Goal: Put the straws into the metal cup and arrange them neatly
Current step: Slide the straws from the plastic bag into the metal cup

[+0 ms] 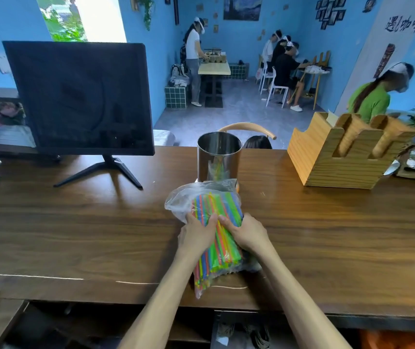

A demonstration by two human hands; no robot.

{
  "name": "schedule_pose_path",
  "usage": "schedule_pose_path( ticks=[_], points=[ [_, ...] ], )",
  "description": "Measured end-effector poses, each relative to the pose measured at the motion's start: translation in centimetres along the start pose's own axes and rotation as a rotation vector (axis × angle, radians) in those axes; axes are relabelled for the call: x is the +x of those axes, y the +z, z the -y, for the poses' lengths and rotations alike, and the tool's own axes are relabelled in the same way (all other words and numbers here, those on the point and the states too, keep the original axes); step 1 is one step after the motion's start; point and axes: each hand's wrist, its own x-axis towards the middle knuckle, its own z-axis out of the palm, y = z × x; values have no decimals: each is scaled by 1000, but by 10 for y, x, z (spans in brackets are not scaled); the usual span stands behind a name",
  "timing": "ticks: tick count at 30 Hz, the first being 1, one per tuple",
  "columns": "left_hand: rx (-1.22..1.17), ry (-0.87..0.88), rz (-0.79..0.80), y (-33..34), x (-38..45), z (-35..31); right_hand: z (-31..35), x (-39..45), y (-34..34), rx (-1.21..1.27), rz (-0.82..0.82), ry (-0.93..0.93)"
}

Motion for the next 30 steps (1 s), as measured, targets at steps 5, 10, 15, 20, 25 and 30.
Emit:
schedule_pose_path(
  ticks=[5,10,15,20,25,30],
  points=[
    [-301,-67,66,6,2,-4,0,-3,-3,180,49,-17],
    [-441,-47,56,5,5,1,3,-6,-3,243,71,15],
    [-591,-13,95,5,3,9,6,-10,-2,411,100,-8],
    [-621,76,92,6,-6,11,13,-25,0,553,85,-49],
    [-619,219,47,5,-15,4,21,-37,-2,616,20,-151],
    [-494,435,-87,3,-18,6,23,-43,6,612,-140,-309]
  ],
)
